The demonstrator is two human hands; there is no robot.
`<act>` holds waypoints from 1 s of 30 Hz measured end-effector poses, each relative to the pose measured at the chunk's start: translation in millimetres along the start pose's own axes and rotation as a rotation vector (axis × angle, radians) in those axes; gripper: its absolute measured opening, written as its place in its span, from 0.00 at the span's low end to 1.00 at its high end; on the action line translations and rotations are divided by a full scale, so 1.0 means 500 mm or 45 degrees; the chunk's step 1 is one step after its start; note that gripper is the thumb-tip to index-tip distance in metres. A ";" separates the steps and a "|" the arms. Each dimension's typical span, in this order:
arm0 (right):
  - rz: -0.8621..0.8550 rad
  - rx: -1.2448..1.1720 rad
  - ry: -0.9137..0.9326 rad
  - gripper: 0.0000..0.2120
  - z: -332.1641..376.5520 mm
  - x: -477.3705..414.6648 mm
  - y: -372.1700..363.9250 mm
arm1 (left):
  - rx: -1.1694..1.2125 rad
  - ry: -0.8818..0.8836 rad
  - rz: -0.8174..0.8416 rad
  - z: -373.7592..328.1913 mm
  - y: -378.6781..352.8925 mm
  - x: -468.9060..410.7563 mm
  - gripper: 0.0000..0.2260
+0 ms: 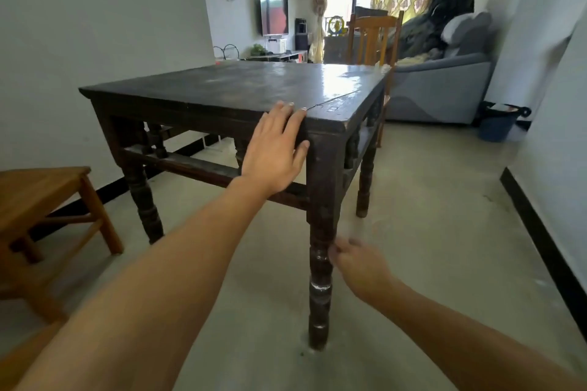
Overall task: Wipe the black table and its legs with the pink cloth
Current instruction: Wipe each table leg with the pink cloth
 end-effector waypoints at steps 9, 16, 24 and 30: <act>-0.909 -0.487 -0.302 0.16 -0.083 -0.009 0.159 | 0.139 0.358 0.011 0.021 -0.131 0.142 0.26; -0.439 -0.549 -0.214 0.10 -0.119 0.063 -0.130 | -0.009 0.227 0.141 0.003 -0.228 0.161 0.31; -0.697 -1.237 -0.746 0.07 -0.221 0.016 -0.148 | 0.066 0.370 0.021 0.001 -0.233 0.146 0.34; -0.628 -1.055 -0.176 0.04 -0.087 0.013 -0.170 | 0.054 0.440 -0.084 0.001 -0.241 0.167 0.29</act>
Point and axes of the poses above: each hand's wrist, its own x-axis away from the middle knuckle, its own y-axis out of the back of the hand, z = x × y, the point moved 8 cm from there along -x, towards the middle knuckle, and after that the axes turned 4 degrees about -z, right-handed, at the moved point
